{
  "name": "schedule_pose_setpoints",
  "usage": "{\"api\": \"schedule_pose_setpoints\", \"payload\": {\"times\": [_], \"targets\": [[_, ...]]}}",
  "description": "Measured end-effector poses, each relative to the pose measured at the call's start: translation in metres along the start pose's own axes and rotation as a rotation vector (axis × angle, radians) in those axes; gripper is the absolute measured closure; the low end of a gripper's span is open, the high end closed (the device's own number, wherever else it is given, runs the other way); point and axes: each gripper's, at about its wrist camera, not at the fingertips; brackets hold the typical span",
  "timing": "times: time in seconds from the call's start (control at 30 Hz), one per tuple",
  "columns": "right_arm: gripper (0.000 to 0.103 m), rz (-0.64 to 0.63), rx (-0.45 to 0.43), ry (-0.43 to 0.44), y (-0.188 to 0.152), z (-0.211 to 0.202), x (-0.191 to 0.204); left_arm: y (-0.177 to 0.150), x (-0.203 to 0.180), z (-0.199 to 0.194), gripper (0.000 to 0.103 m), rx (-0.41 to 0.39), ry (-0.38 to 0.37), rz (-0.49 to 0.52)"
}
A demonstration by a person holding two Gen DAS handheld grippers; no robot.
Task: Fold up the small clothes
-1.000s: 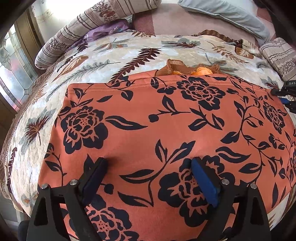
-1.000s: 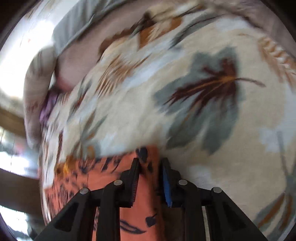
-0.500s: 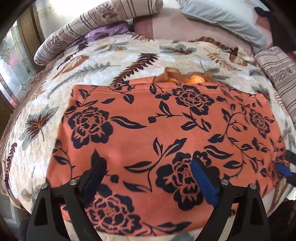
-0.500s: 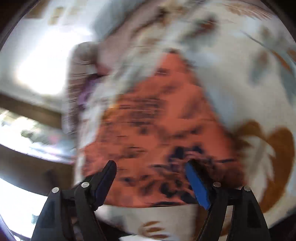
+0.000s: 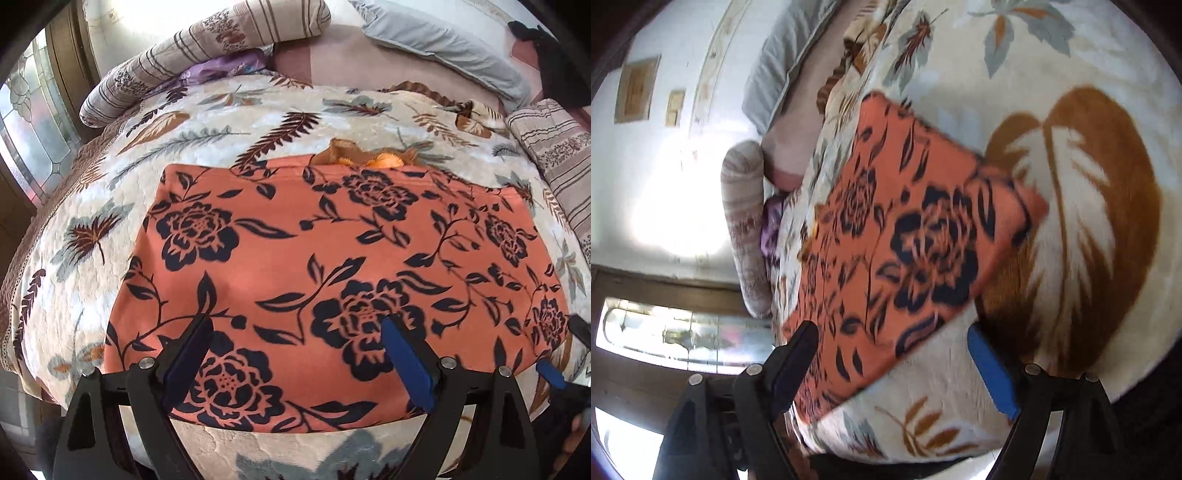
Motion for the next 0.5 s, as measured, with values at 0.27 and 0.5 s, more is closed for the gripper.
{"api": "schedule_pose_setpoints", "payload": {"times": [0.27, 0.5], "targets": [[0.017, 0.05, -0.067, 0.03, 0.031, 0.0, 0.003, 0.01, -0.007, 0.008, 0.01, 0.008, -0.011, 0.0], [0.019, 0.021, -0.09, 0.016, 0.033, 0.001, 0.013, 0.012, -0.008, 0.017, 0.01, 0.024, -0.01, -0.004]]}}
Point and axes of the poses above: each gripper's, at about its wrist camera, not at the fingertips, and z roughly the way its jaws point, x to its left, y to its top, and after that the axes turned 13 degrees about z, right-handed
